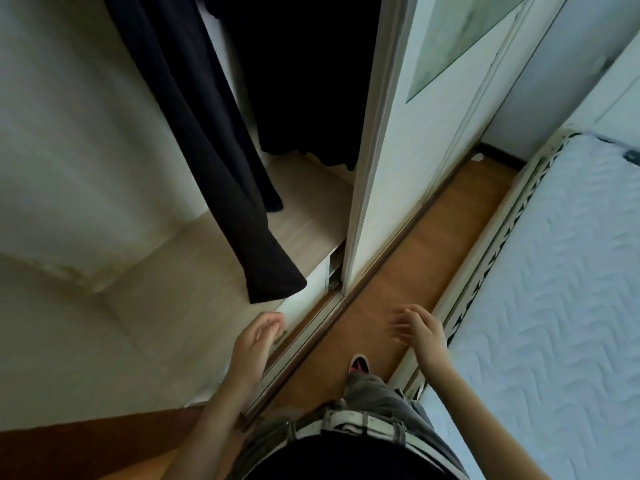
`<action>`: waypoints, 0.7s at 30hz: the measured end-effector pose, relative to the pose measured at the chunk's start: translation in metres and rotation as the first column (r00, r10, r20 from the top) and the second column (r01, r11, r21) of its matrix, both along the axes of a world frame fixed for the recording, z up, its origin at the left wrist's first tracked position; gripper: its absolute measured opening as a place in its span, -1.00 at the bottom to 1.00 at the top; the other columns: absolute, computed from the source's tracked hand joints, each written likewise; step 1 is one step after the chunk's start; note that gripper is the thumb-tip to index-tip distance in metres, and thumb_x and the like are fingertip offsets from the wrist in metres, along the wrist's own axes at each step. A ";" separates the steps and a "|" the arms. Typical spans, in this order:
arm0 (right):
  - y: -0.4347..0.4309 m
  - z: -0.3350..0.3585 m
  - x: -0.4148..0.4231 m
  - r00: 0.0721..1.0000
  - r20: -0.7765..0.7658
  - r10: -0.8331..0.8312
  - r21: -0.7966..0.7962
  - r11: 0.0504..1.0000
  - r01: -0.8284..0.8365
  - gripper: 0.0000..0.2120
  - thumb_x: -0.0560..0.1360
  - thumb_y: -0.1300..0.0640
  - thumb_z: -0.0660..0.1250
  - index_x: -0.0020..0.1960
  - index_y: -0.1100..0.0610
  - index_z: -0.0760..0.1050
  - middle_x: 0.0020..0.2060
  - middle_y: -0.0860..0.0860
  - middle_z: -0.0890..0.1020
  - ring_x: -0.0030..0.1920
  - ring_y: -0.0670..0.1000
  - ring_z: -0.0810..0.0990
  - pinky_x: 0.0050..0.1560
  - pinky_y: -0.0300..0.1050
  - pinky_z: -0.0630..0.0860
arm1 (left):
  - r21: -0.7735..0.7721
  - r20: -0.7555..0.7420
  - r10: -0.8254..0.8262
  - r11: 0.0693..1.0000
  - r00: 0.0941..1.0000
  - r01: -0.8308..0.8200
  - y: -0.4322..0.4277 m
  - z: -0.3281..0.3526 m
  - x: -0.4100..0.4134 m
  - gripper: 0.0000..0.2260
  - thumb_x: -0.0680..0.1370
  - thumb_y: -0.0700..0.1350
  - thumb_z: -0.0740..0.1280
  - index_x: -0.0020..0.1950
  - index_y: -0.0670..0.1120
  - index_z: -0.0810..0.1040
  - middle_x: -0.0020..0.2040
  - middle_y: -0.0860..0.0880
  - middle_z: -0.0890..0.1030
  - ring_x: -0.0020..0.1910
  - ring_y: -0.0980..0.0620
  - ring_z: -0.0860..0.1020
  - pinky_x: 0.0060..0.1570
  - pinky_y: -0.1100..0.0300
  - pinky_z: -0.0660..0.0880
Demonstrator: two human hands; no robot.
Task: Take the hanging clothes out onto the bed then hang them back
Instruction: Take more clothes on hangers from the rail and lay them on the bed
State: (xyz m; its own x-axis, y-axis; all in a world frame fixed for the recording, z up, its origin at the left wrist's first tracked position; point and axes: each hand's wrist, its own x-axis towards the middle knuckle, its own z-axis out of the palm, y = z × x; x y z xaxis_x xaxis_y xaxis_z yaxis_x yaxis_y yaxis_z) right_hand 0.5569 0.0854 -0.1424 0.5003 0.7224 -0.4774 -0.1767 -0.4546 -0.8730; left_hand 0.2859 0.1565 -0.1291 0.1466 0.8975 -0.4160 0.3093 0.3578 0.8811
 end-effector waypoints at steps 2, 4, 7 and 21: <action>0.045 0.023 0.019 0.992 0.004 0.129 0.071 0.989 -0.129 -0.73 0.63 0.28 0.09 -0.01 0.26 0.57 -0.24 0.16 0.63 -0.24 0.14 0.62 -0.21 -0.06 0.58 | 0.026 0.008 0.070 0.997 0.997 -0.071 0.013 0.015 0.022 -0.83 0.60 -0.17 0.24 0.00 -0.03 0.63 -0.02 0.03 0.67 0.04 0.14 0.63 -0.02 0.38 0.54; 0.084 0.047 0.030 0.971 0.000 0.238 0.123 0.964 -0.236 -0.72 0.63 0.29 0.08 0.01 0.26 0.57 -0.22 0.17 0.63 -0.21 0.13 0.63 -0.16 -0.06 0.61 | 0.032 0.034 0.162 0.986 0.986 -0.163 0.028 0.033 0.037 -0.81 0.61 -0.20 0.23 0.00 -0.01 0.63 -0.04 0.03 0.69 0.04 0.15 0.63 0.04 0.32 0.54; 0.138 0.092 0.033 0.935 0.015 0.354 0.233 0.908 -0.347 -0.72 0.62 0.32 0.07 0.05 0.36 0.55 -0.17 0.25 0.61 -0.17 0.17 0.63 -0.04 0.03 0.60 | 0.154 0.059 0.209 0.964 0.976 -0.216 0.042 0.072 0.046 -0.81 0.62 -0.19 0.22 0.07 -0.02 0.62 -0.01 0.04 0.69 0.07 0.13 0.62 0.12 0.24 0.51; 0.374 0.428 -0.026 0.767 0.640 -0.039 0.695 0.454 -0.557 -0.74 0.54 0.22 0.23 0.22 0.17 0.51 0.10 0.02 0.59 0.04 -0.07 0.56 -0.03 -0.46 0.39 | 0.970 0.199 0.406 0.045 0.892 -0.237 0.225 0.404 0.013 -0.77 0.56 -0.15 0.21 0.00 0.18 0.56 -0.07 -0.09 0.61 -0.06 0.07 0.56 -0.03 0.19 0.44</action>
State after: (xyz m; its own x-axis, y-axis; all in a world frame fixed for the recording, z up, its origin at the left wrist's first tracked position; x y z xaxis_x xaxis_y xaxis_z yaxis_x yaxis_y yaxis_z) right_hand 0.5311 0.4592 0.2857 0.1333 0.7337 0.6662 0.3950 0.5772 -0.7147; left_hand 0.2991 0.3820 0.2746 -0.2419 0.4797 0.8434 0.5303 -0.6626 0.5290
